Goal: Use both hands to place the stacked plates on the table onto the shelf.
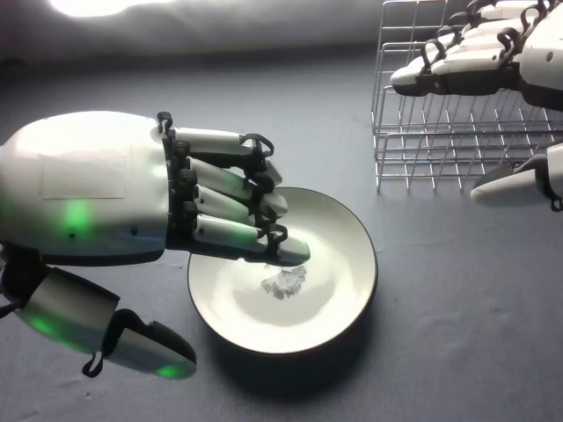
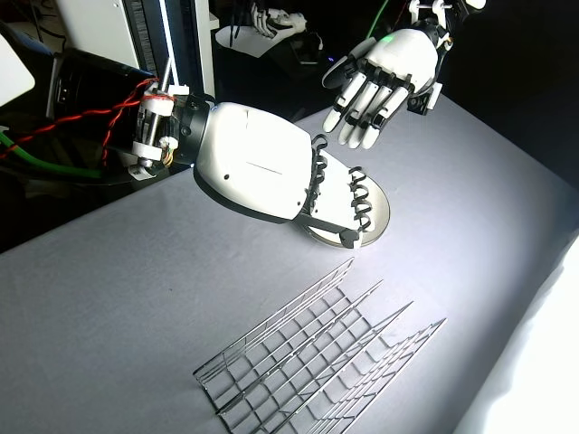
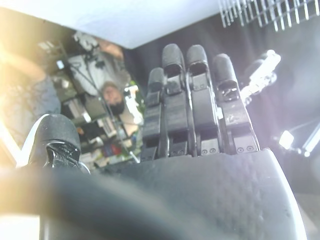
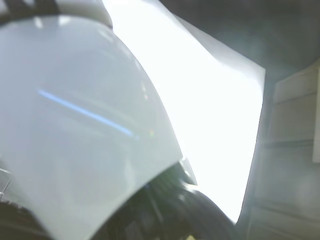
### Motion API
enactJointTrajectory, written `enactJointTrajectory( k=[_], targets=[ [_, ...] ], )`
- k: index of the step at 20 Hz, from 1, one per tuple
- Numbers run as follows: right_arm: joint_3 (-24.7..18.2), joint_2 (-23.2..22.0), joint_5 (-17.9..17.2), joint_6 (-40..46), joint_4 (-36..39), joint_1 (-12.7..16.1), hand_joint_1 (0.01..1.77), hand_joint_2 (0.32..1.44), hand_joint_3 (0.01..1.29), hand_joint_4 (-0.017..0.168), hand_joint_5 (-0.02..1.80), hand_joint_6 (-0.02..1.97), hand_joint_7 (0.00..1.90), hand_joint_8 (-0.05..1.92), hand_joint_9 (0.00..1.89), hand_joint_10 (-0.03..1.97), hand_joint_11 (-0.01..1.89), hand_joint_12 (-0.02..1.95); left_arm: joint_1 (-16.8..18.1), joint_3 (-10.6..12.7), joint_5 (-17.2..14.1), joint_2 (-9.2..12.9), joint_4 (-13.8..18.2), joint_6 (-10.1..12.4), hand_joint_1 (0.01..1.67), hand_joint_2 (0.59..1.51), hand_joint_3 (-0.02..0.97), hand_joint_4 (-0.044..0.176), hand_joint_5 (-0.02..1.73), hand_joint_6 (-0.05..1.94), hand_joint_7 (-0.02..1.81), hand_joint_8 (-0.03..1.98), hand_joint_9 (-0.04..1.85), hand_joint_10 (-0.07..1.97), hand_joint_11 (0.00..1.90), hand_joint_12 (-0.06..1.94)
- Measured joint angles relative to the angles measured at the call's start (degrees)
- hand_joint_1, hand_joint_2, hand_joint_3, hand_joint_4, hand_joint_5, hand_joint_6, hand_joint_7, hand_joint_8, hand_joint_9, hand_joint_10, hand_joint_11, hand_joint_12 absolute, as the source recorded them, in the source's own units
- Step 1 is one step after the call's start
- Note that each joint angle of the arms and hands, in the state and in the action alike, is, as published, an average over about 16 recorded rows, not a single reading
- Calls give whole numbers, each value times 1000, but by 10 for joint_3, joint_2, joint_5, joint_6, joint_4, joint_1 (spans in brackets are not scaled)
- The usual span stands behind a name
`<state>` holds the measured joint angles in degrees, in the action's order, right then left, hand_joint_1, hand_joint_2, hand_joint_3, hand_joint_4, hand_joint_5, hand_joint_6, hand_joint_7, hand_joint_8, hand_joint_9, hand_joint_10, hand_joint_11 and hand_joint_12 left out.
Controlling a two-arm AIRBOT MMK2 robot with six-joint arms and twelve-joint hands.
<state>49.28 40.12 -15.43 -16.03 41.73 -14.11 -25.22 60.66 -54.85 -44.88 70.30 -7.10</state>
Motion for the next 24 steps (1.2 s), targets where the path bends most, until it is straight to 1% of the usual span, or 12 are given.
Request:
enactJointTrajectory(
  k=[9,12,14,16,21,24],
  targets=[
    [5,3,-1,-9,0,0,114,1034,86,-2,45,6,48,27,42,14,21,117,-1,9,-15,-1,11,9,36,1086,75,2,55,2,93,13,75,11,18,118],
    [11,9,-3,-14,-1,-1,25,1030,75,-2,19,6,19,27,20,8,20,2,5,18,-28,-4,28,22,28,1077,62,2,17,2,17,13,20,11,15,-2],
    [17,16,-6,-16,-1,-2,15,1035,64,-2,19,6,19,27,21,7,20,4,13,27,-39,-6,51,34,26,1079,55,2,18,2,16,13,20,11,15,-3],
    [23,24,-11,-19,0,-6,15,1037,68,-2,20,6,20,27,22,7,20,2,21,38,-53,-11,81,47,25,1080,59,1,20,2,19,13,21,11,15,-9],
    [38,46,-30,-22,0,-18,16,1046,66,-1,21,6,21,27,22,7,20,0,42,72,-86,-27,166,78,22,1082,52,2,21,2,20,13,22,11,15,-10],
    [46,58,-47,-21,-2,-27,16,1054,65,0,21,7,21,27,21,6,20,0,54,92,-100,-37,220,96,20,1082,50,2,20,2,19,13,22,11,15,-10]
  ],
)
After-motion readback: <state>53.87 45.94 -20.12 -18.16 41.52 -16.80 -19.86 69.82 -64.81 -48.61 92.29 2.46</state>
